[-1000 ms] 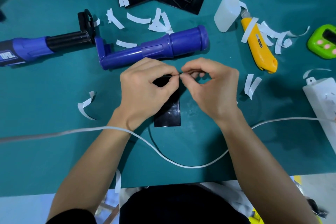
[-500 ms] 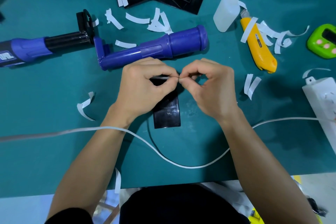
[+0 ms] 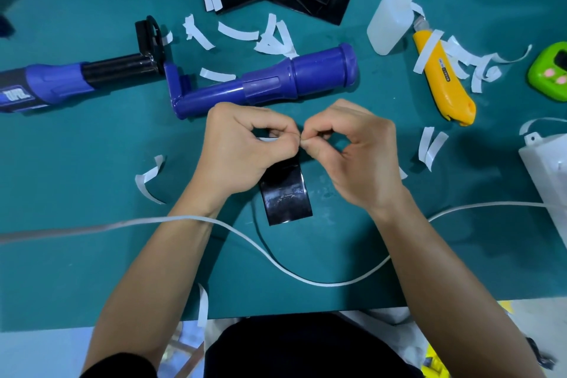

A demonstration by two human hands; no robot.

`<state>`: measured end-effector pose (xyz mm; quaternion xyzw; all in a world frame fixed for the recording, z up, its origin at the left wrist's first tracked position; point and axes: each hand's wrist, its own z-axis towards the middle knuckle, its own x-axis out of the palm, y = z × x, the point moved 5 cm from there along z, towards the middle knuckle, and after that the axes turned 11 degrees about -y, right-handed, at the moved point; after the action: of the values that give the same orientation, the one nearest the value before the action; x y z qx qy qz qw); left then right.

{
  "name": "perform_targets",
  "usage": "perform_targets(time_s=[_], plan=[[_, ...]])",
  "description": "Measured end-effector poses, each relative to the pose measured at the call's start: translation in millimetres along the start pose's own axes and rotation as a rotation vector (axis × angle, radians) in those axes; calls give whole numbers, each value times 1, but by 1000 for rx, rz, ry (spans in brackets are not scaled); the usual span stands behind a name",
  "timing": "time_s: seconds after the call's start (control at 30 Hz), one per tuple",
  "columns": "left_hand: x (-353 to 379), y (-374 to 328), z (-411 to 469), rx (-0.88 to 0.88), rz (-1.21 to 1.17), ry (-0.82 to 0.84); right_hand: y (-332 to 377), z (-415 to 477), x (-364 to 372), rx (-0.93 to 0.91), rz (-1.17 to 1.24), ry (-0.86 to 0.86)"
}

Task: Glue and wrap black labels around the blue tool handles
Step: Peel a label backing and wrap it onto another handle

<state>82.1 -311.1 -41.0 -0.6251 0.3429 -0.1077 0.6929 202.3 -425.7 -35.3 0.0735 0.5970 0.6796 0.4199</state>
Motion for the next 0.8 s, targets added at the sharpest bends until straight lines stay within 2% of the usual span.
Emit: perform_targets(time_s=[0.23,0.4,0.57,0.63,0.73,0.8], plan=[[3,4,3,-166,-247,84,6,0,1,-97,35,26],[8,7,1,-266,-314,92,3,2,-2,-87,56,96],[1,12,5,-320,-315,1,-6,1,-8,66,253,154],[-5,12,8,-319,-329,-25,-10,3,-11,133,283,112],[-5,10,7,-310,-350,-15,-21,9,-16,223,207,4],[-2,11,6,-298,-337,-12,-32,11,-17,337,97,0]])
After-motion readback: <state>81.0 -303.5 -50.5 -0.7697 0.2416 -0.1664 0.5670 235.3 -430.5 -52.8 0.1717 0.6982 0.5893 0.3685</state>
